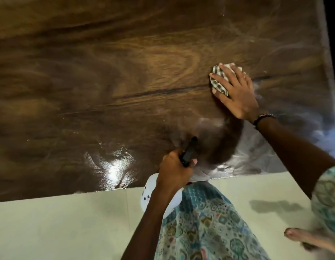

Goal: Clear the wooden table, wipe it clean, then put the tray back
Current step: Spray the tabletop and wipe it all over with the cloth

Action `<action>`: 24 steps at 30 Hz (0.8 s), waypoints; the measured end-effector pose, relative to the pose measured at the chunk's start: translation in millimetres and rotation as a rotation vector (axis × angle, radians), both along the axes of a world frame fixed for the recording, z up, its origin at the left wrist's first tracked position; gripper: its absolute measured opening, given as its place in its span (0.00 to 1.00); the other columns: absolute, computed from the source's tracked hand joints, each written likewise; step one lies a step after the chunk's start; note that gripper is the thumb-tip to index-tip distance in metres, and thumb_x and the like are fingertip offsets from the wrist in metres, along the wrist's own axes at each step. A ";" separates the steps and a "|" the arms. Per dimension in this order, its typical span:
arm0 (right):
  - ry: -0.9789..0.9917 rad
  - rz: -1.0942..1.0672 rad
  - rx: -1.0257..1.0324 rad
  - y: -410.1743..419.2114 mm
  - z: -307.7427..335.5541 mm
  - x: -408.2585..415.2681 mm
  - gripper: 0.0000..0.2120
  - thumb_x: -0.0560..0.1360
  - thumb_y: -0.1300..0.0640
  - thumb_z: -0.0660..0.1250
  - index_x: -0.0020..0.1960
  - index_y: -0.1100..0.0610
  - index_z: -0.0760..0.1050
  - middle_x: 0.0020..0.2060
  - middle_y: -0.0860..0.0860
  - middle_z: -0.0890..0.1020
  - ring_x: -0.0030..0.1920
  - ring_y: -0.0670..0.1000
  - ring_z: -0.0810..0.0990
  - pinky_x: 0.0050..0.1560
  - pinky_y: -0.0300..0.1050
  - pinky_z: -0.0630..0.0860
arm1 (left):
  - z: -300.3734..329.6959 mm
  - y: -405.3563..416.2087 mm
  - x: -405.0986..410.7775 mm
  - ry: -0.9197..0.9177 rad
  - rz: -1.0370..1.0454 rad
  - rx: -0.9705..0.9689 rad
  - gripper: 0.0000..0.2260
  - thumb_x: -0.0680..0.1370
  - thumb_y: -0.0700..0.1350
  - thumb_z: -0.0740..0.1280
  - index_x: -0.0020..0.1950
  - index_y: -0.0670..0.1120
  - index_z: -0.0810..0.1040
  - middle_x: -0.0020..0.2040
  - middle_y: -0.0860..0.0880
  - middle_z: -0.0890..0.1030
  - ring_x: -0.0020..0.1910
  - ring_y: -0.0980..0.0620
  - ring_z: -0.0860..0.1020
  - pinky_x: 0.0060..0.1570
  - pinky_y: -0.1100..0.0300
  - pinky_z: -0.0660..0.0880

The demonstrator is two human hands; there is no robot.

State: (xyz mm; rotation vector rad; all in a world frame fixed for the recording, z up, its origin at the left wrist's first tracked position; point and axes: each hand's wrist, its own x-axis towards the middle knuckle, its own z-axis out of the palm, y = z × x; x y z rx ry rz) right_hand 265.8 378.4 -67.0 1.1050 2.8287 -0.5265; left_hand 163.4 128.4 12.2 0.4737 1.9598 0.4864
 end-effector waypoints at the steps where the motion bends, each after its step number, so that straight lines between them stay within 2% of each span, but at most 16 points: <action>1: -0.002 0.001 0.000 0.1 -0.4 0.1 0.26 0.78 0.38 0.48 0.75 0.41 0.57 0.78 0.45 0.54 0.78 0.52 0.47 0.74 0.57 0.47 | -1.0 -2.9 1.7 -0.011 0.023 0.000 0.09 0.71 0.50 0.71 0.46 0.47 0.78 0.46 0.39 0.81 0.49 0.39 0.78 0.50 0.51 0.75; 5: -0.011 0.007 0.008 0.5 -2.4 -0.8 0.25 0.79 0.38 0.49 0.75 0.40 0.57 0.78 0.44 0.53 0.78 0.52 0.47 0.74 0.57 0.48 | -3.1 -11.7 -0.6 -0.043 0.120 0.012 0.08 0.67 0.52 0.72 0.37 0.51 0.75 0.40 0.46 0.81 0.47 0.42 0.80 0.49 0.53 0.76; 7: -0.010 0.003 0.010 -1.6 -3.3 -0.5 0.25 0.79 0.38 0.49 0.75 0.40 0.57 0.78 0.44 0.53 0.78 0.52 0.47 0.74 0.57 0.48 | -3.4 -13.8 -3.7 -0.023 0.143 0.004 0.08 0.69 0.51 0.73 0.41 0.49 0.78 0.40 0.46 0.81 0.47 0.43 0.81 0.47 0.56 0.75; 9: -0.003 -0.017 0.007 -5.1 -2.9 -3.0 0.25 0.78 0.38 0.48 0.75 0.40 0.58 0.78 0.45 0.53 0.78 0.52 0.47 0.74 0.57 0.48 | -3.0 -14.6 -8.9 0.015 0.156 -0.018 0.11 0.72 0.50 0.72 0.48 0.44 0.80 0.45 0.42 0.83 0.48 0.42 0.80 0.46 0.58 0.73; 12: -0.005 -0.015 -0.001 -20.5 -0.6 -15.5 0.26 0.78 0.37 0.47 0.75 0.40 0.58 0.78 0.45 0.54 0.78 0.53 0.47 0.74 0.58 0.47 | -2.5 -16.2 -16.6 0.041 0.174 -0.015 0.13 0.71 0.51 0.72 0.47 0.42 0.80 0.47 0.39 0.83 0.50 0.41 0.80 0.50 0.53 0.76; 14: -0.013 0.070 0.014 -41.7 0.6 -31.6 0.26 0.78 0.38 0.48 0.75 0.40 0.59 0.77 0.46 0.55 0.78 0.55 0.49 0.73 0.59 0.49 | 0.6 -16.3 -19.7 0.040 0.185 -0.001 0.12 0.71 0.50 0.72 0.45 0.42 0.80 0.45 0.40 0.83 0.50 0.42 0.80 0.53 0.51 0.77; 16: -0.006 0.220 0.027 -72.6 -1.1 -51.2 0.25 0.78 0.39 0.49 0.74 0.41 0.60 0.77 0.49 0.58 0.77 0.58 0.52 0.72 0.61 0.52 | 5.3 -16.6 -23.1 0.047 0.209 0.014 0.11 0.72 0.50 0.72 0.46 0.42 0.80 0.45 0.42 0.83 0.49 0.44 0.80 0.52 0.54 0.75; 19: 0.087 0.451 0.001 -128.9 -4.6 -66.5 0.24 0.78 0.43 0.52 0.73 0.43 0.64 0.75 0.51 0.62 0.76 0.60 0.56 0.73 0.61 0.51 | 13.9 -19.1 -26.8 0.046 0.265 0.042 0.12 0.72 0.49 0.72 0.48 0.41 0.80 0.42 0.45 0.81 0.44 0.48 0.78 0.44 0.59 0.71; 21: 0.105 0.587 0.014 -157.0 -1.1 -51.1 0.22 0.79 0.45 0.53 0.73 0.44 0.65 0.75 0.51 0.63 0.76 0.59 0.56 0.74 0.60 0.50 | 19.8 -25.4 -27.6 0.037 0.276 0.044 0.12 0.72 0.49 0.72 0.47 0.41 0.80 0.39 0.48 0.80 0.39 0.52 0.77 0.39 0.61 0.71; 23: 0.063 0.651 0.055 -162.9 3.5 -18.6 0.22 0.80 0.45 0.54 0.73 0.44 0.65 0.75 0.51 0.64 0.76 0.58 0.56 0.75 0.57 0.50 | 22.5 -34.5 -27.1 0.034 0.265 0.051 0.11 0.72 0.49 0.72 0.46 0.41 0.79 0.39 0.48 0.80 0.40 0.52 0.77 0.41 0.64 0.72; 24: 0.046 0.631 0.059 -156.2 4.4 -0.3 0.22 0.79 0.45 0.55 0.73 0.44 0.63 0.75 0.51 0.64 0.76 0.58 0.56 0.75 0.57 0.51 | 20.5 -38.7 -25.6 0.037 0.260 0.049 0.11 0.72 0.49 0.72 0.46 0.42 0.80 0.40 0.47 0.81 0.43 0.49 0.78 0.44 0.60 0.73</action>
